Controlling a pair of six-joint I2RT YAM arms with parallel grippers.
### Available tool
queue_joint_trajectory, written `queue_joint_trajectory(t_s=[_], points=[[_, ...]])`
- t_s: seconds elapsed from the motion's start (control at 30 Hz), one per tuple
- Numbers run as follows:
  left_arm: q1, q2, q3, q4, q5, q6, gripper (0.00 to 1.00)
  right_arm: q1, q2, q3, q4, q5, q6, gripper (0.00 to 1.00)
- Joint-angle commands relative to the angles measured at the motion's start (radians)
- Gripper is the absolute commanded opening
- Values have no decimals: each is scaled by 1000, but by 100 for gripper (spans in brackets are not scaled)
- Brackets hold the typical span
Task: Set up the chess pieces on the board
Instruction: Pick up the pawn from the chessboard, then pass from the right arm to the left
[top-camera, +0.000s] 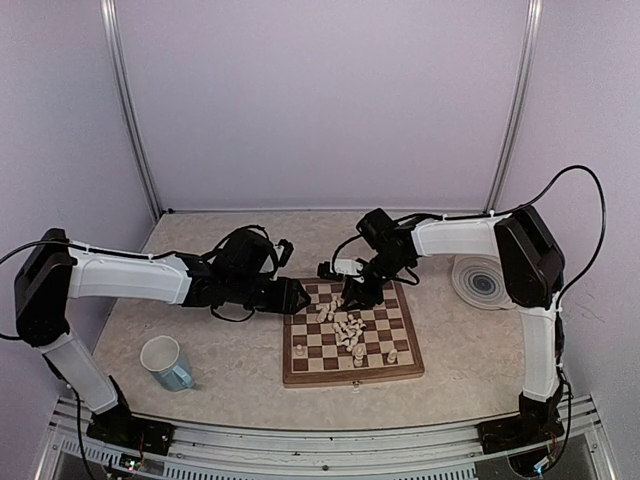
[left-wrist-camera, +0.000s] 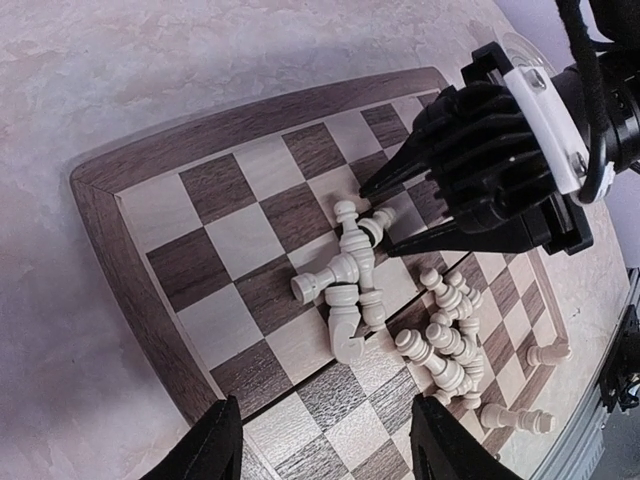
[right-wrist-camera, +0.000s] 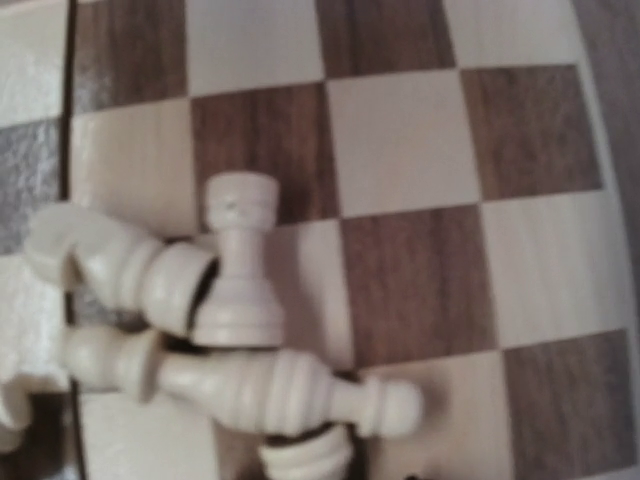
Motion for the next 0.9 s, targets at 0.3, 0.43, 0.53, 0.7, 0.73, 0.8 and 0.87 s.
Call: queue_joint_trajectory(t_s=[0.3, 0.43, 0.53, 0.7, 0.73, 0.8, 0.87], points=[[4, -15, -51, 169, 72, -49, 57, 0, -60, -65, 35, 37, -10, 2], [4, 9, -49, 240, 114, -89, 57, 0, -150, -109, 44, -3, -8, 1], [6, 37, -45, 288, 141, -113, 57, 0, -213, -123, 40, -49, -4, 1], [8, 80, -44, 370, 206, -155, 54, -1, -261, -126, 24, -118, -3, 1], [8, 90, -43, 395, 218, -163, 53, 0, -263, -124, 21, -126, -3, 2], [10, 101, -43, 435, 244, -182, 52, 0, -262, -118, 11, -140, -4, 2], [13, 111, -46, 473, 263, -203, 52, 0, -264, -117, 5, -150, -7, 2]])
